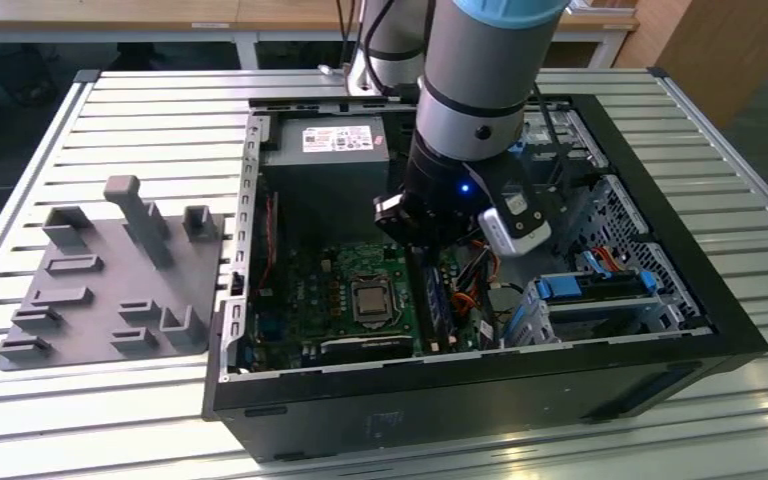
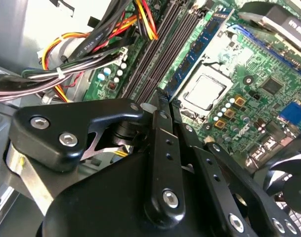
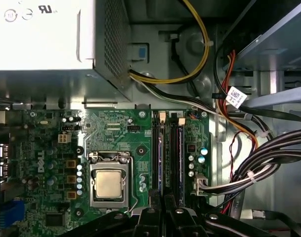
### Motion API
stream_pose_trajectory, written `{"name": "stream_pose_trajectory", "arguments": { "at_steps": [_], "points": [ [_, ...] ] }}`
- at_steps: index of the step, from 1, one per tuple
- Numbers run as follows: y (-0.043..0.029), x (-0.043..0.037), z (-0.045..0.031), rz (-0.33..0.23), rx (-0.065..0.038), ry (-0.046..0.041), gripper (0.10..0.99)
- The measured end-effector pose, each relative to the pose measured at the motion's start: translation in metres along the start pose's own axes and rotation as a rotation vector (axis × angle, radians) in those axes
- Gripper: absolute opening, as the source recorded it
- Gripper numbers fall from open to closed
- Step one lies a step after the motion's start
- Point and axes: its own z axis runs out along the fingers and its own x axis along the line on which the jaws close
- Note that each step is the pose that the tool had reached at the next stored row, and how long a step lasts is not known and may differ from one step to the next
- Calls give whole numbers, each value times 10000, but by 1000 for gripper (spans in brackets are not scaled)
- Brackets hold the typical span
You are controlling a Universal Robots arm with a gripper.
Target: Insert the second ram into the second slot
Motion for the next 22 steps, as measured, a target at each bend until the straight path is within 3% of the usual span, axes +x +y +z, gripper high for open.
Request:
{"name": "stream_pose_trajectory", "arguments": {
  "at_steps": [9, 22],
  "points": [
    [-6, -36, 73, 10, 0, 0, 137],
    [-8, -37, 119, 11, -1, 0, 137]
  ]
}}
